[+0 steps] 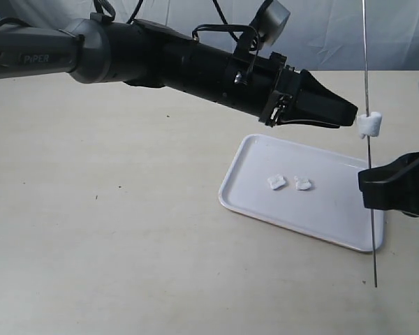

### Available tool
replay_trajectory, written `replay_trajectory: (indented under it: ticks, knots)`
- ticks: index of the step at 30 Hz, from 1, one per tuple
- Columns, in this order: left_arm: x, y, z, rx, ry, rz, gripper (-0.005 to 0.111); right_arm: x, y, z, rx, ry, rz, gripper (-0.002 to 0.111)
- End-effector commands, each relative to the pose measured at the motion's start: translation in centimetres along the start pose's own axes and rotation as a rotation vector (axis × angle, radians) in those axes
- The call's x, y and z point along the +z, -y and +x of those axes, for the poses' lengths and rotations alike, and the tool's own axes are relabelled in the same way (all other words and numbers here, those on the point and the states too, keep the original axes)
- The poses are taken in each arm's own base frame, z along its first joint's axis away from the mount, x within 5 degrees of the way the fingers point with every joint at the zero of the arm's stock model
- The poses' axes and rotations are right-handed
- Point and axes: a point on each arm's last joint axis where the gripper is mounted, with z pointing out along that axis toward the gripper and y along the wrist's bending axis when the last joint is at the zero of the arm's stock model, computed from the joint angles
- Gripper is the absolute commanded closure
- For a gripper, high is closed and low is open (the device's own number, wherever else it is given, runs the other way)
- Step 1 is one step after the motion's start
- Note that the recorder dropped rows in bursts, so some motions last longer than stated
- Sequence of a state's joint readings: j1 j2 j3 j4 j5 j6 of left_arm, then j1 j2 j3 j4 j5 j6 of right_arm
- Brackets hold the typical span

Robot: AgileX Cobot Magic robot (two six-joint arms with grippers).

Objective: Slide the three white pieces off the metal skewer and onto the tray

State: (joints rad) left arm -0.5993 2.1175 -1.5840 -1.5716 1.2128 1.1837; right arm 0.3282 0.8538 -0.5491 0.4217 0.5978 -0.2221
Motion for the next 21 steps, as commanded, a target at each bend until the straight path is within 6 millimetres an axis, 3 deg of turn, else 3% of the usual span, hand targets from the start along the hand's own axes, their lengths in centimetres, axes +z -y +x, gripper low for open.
replay_trajectory:
  ticks: [1, 21]
  knots:
    - [0.0, 0.7, -0.5, -0.003, 0.033, 0.026, 0.065, 0.2, 0.2, -0.3, -0.022, 0.009, 0.016, 0.109]
    - [1.1, 1.2, 0.0, 0.01, 0.001, 0.039, 0.065, 1.5, 0.5, -0.7, 0.018, 0.002, 0.021, 0.109]
